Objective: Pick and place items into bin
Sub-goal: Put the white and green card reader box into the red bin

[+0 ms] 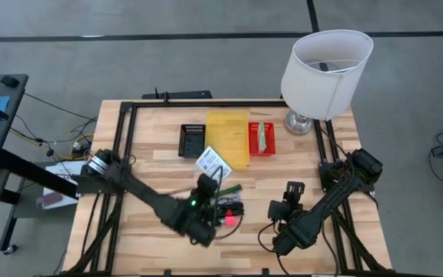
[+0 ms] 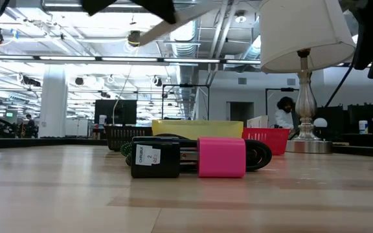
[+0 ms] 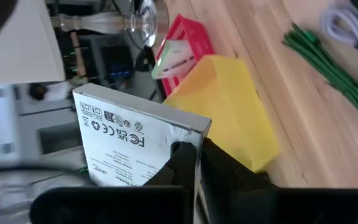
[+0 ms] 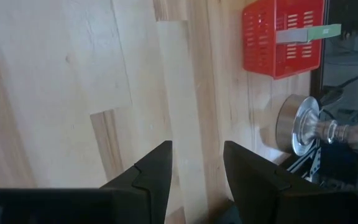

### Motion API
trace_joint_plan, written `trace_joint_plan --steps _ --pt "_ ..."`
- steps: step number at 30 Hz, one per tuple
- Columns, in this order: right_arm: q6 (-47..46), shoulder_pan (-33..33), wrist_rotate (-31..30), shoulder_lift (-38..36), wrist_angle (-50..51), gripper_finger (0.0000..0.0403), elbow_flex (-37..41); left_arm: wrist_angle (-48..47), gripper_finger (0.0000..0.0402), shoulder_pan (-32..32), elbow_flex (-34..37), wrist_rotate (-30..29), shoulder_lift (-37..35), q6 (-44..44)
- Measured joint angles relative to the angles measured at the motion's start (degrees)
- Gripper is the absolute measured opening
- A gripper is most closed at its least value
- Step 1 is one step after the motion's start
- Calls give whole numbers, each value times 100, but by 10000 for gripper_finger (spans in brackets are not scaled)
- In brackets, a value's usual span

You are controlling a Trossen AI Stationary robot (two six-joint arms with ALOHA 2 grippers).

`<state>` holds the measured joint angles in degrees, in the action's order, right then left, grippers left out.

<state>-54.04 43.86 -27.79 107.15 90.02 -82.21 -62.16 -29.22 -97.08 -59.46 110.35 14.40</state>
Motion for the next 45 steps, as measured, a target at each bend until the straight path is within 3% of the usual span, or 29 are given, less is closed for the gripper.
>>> trace_joint_plan --steps 8,16,21,26,39,45 --pt "6 28 70 0 0 141 0 2471 0 1202 0 960 -467 2047" --pt "52 190 75 0 0 137 0 5148 0 2242 -2 2400 -536 2924" --pt "66 229 85 0 -1 140 0 5899 0 2749 -2 3527 -538 2223" --pt "60 228 81 0 0 141 0 6289 0 3120 214 4141 -541 1301" --pt "-127 214 240 0 -2 139 0 8739 0 3532 1858 4507 -536 -296" --pt "-153 214 247 0 0 137 0 9240 0 3512 2249 4599 -532 -647"
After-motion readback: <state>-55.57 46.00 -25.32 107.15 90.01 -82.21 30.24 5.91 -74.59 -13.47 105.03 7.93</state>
